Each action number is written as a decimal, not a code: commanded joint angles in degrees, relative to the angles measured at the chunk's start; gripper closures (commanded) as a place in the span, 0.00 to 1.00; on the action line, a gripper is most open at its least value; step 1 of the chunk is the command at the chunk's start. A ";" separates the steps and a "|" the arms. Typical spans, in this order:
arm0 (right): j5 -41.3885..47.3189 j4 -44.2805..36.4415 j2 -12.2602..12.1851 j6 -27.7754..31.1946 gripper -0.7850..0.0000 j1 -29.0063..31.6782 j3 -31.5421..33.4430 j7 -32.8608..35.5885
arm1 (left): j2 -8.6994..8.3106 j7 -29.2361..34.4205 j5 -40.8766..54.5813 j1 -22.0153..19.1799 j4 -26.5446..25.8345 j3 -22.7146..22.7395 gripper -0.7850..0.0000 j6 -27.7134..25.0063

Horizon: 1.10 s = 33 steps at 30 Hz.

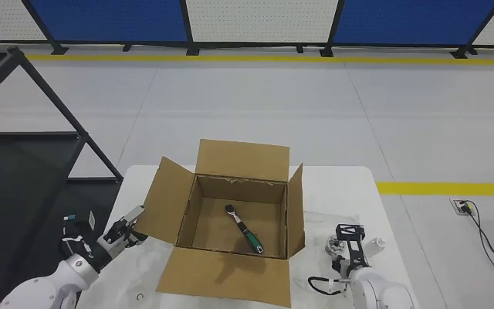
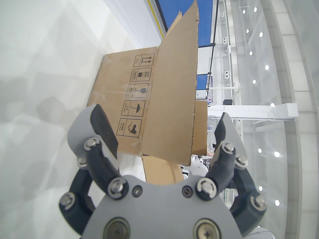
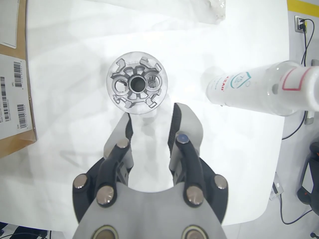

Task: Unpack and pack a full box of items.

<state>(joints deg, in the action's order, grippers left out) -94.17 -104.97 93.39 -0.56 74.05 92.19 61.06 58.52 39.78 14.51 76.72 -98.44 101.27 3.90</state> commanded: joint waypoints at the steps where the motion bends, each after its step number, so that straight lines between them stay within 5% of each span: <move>1: -0.25 -0.54 -0.10 0.00 0.00 0.11 -0.40 -0.05 | -0.04 -0.05 0.04 0.07 0.03 0.04 0.00 -0.16; 24: -0.91 10.86 -0.91 -4.55 0.00 -9.14 -2.67 -0.24 | -0.31 -1.03 1.19 3.34 -1.81 1.43 0.00 -1.13; 26: -0.55 11.23 -1.00 -4.62 0.53 -9.24 -2.52 -0.36 | -0.33 -1.15 1.17 3.49 -1.93 1.48 0.00 -1.11; 27: -0.43 11.33 -1.04 -4.70 0.58 -9.24 -2.52 -0.44 | -0.35 -1.20 1.14 3.54 -1.98 1.49 0.00 -1.09; 29: -0.26 11.45 -1.12 -4.84 0.88 -9.17 -2.51 -0.48 | -0.38 -1.14 1.07 3.61 -2.03 1.47 0.00 -1.11; 30: -0.14 11.37 -1.16 -4.91 0.97 -9.09 -2.51 -0.60 | -0.39 -1.15 1.07 3.62 -2.00 1.45 0.00 -1.13; 33: 0.24 10.89 -1.30 -4.92 1.00 -8.68 -2.47 -0.81 | -0.43 -1.11 1.02 3.50 -1.92 1.28 0.00 -1.04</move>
<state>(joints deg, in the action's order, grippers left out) -94.06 -93.87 92.14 -5.54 65.22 89.68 60.33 58.10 38.66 15.54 80.29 -100.39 102.61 2.78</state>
